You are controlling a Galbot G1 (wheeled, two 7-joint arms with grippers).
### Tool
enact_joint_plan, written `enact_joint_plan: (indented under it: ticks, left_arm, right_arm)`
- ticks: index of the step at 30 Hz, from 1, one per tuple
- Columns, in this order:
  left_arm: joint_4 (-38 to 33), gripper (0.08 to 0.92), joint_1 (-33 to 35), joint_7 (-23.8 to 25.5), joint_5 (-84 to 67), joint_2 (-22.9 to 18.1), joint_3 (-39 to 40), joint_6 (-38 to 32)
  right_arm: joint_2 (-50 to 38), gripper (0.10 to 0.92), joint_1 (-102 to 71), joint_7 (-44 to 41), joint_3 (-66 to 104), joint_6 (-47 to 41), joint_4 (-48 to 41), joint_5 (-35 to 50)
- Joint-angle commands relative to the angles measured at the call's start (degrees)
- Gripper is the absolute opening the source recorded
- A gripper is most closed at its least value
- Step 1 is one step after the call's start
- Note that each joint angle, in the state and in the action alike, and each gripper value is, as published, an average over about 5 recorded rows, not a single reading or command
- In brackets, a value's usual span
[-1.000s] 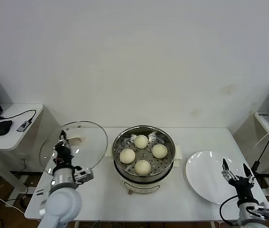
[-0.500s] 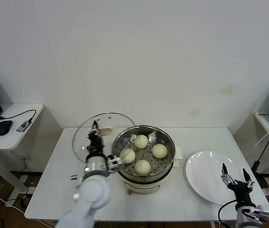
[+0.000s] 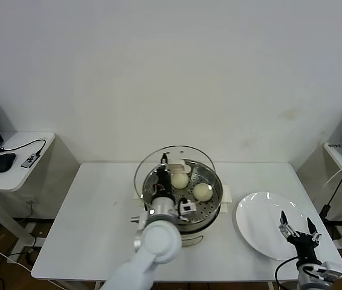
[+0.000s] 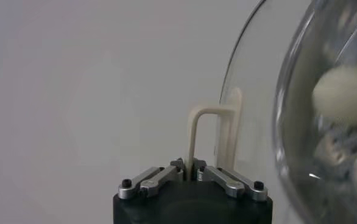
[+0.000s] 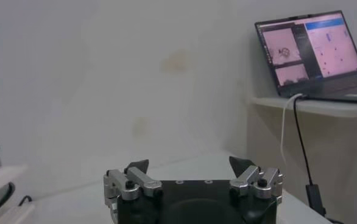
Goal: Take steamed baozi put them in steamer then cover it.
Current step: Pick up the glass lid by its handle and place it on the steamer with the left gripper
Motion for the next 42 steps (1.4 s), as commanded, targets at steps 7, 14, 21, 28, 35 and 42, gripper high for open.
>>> enact_joint_plan:
  ticks: [7,14,21,28,35,42]
  left_arm:
    - [5.1,0.156,-0.2,2.3,6.4,-4.4,3.6,2.6]
    - [6.4,0.156,1.1,1.8,8.8,-4.7,3.1,2.6]
    - [7.6,0.156,1.1,1.6,9.9,-4.7,2.7,2.6]
    - [7.7,0.156,1.4,2.0,10.4,-4.4,2.2,2.6]
    - [7.5,0.156,1.9,2.0,10.5,-4.4,2.2,2.5]
    - [8.1,0.156,1.9,2.1,9.9,-4.8,1.9,2.5]
  right_arm:
    - [0.0,0.823,0.4,0.1,0.4,0.0,-0.3,-0.7]
    - [-0.3,0.823,0.4,0.2,0.5,0.0,-0.4,-0.7]
    - [0.0,0.823,0.3,0.1,0.3,0.2,-0.4,-1.0]
    - [0.1,0.823,0.5,0.1,0.2,0.1,-0.5,-1.1]
    - [0.1,0.823,0.4,0.1,0.3,0.3,-0.7,-1.3]
    - [0.2,0.823,0.4,0.1,0.2,0.4,-0.8,-1.5]
